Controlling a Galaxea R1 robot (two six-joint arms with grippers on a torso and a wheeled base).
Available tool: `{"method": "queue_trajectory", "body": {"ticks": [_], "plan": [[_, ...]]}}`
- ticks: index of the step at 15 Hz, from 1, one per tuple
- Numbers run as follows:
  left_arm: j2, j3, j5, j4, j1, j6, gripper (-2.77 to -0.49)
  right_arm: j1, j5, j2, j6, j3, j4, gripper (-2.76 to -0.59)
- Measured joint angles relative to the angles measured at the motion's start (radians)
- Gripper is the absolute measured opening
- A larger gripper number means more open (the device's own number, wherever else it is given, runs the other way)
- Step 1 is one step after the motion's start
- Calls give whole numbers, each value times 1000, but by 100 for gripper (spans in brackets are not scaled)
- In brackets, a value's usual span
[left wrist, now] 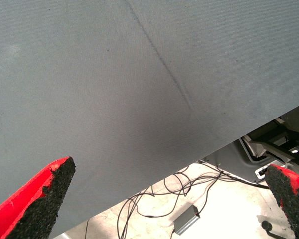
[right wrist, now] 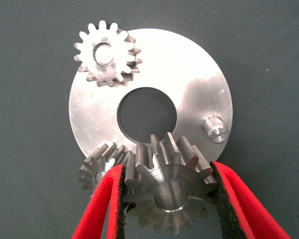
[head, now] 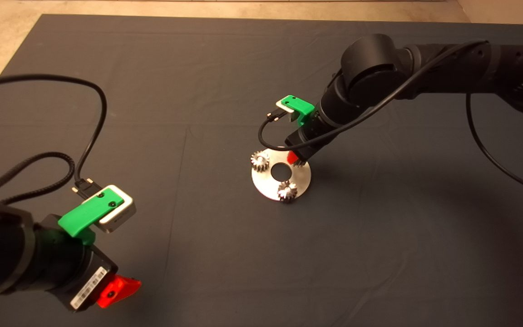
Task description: Install three planetary gears onto the carrier pins
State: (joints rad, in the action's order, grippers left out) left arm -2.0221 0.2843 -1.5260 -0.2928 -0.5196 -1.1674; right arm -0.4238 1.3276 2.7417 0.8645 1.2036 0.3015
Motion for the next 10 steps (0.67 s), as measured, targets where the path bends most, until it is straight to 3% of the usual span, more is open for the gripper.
{"method": "queue_trajectory", "body": {"ticks": [2, 4, 5, 7, 10], "plan": [[0, 0, 0, 0, 0, 0, -49, 0, 15, 17, 0, 0, 13, -240], [0, 0, 0, 0, 0, 0, -49, 0, 50, 26, 0, 0, 40, -240], [0, 0, 0, 0, 0, 0, -49, 0, 61, 26, -3, 0, 50, -241], [0, 0, 0, 0, 0, 0, -49, 0, 64, 25, -39, 0, 54, -241], [0, 0, 0, 0, 0, 0, -49, 0, 64, 15, -46, 1, 58, -241]]}}
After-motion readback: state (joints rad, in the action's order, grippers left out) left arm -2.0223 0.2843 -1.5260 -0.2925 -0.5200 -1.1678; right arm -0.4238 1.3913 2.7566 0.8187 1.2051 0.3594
